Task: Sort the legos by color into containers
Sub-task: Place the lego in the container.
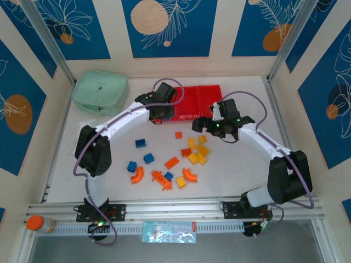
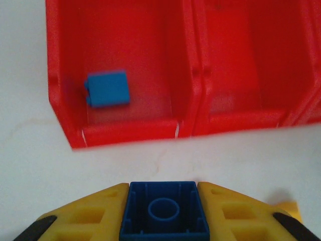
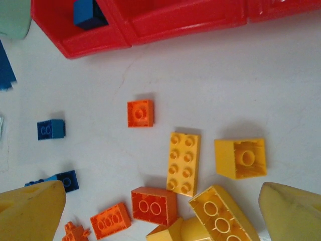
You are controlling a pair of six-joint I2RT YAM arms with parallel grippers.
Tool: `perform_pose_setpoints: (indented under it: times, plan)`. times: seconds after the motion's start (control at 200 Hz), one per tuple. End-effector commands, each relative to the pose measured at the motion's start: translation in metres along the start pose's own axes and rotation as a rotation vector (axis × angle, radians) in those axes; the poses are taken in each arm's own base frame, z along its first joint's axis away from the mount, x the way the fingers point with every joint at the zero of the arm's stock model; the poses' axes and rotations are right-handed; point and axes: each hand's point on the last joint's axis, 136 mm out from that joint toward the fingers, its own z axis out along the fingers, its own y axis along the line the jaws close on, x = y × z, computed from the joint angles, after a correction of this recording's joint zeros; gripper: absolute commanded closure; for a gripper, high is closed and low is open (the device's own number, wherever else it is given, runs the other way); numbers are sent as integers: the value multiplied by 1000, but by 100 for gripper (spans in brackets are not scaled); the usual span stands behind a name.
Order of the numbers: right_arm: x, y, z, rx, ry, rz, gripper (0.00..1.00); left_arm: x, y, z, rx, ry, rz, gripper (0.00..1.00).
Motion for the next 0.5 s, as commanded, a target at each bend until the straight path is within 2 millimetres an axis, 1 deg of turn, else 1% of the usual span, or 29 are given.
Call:
perform_pose_setpoints:
  times: [0.0, 0.105, 0.185, 0.31, 0.415, 0.495]
  plan:
    - [-21, 9, -14, -16, -70, -34, 1, -23, 9, 19, -47, -36, 51, 74]
    - [-28, 8, -13, -15, -81, -32, 1, -48, 13, 32, -55, -78, 41, 74]
    - [-31, 8, -12, -15, -84, -33, 1, -59, 15, 43, -52, -97, 34, 73]
    - [-36, 9, -11, -19, -89, -36, 1, -68, 14, 63, -54, -112, 55, 72]
    - [-39, 11, -10, -22, -92, -37, 1, -71, 12, 78, -62, -102, 83, 69]
    - [-39, 12, -10, -26, -93, -39, 1, -75, 9, 84, -65, -106, 106, 62]
